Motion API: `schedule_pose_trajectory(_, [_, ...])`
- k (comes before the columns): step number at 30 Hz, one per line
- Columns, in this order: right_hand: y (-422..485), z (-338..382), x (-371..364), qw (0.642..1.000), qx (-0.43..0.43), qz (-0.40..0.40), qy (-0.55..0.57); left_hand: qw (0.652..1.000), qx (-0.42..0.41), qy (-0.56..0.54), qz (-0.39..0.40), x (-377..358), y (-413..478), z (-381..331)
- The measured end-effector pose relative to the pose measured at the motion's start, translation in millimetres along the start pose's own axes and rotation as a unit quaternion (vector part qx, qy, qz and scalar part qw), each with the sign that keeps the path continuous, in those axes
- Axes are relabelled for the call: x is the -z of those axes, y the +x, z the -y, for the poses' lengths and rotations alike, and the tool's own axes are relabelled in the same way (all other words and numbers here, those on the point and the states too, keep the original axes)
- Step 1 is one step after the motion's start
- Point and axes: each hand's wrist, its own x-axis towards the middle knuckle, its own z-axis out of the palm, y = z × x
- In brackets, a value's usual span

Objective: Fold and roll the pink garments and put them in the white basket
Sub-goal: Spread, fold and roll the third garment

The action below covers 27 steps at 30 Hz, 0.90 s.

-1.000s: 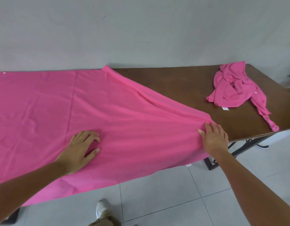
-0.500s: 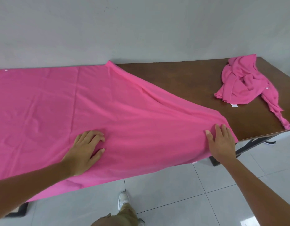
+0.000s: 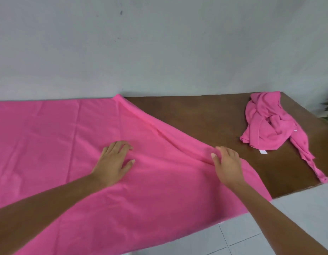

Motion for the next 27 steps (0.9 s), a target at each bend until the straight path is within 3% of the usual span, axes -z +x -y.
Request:
schedule_pose_trajectory(8, [92,93,-23,0.991,0.012,0.112,0.075,0.995,0.047,0.015,0.091,-21,80,28])
schedule_pose_trajectory(12, [109,122,-38,0.986,0.009,0.151,0.068,0.996,0.054,-0.007,0.067,-37,78,36])
schedule_pose_trajectory(18, [88,140,-43,0.988,0.116,0.1,0.022,0.998,0.044,-0.019,0.042,-39,77,36])
schedule_pose_trajectory(23, [68,143,-43,0.968,0.196,0.151,0.033,0.998,0.04,-0.001,0.048,-39,77,36])
schedule_pose_trajectory(27, [80,138,-40,0.972,0.123,0.168,0.108,0.997,0.042,0.016,0.06,-41,78,37])
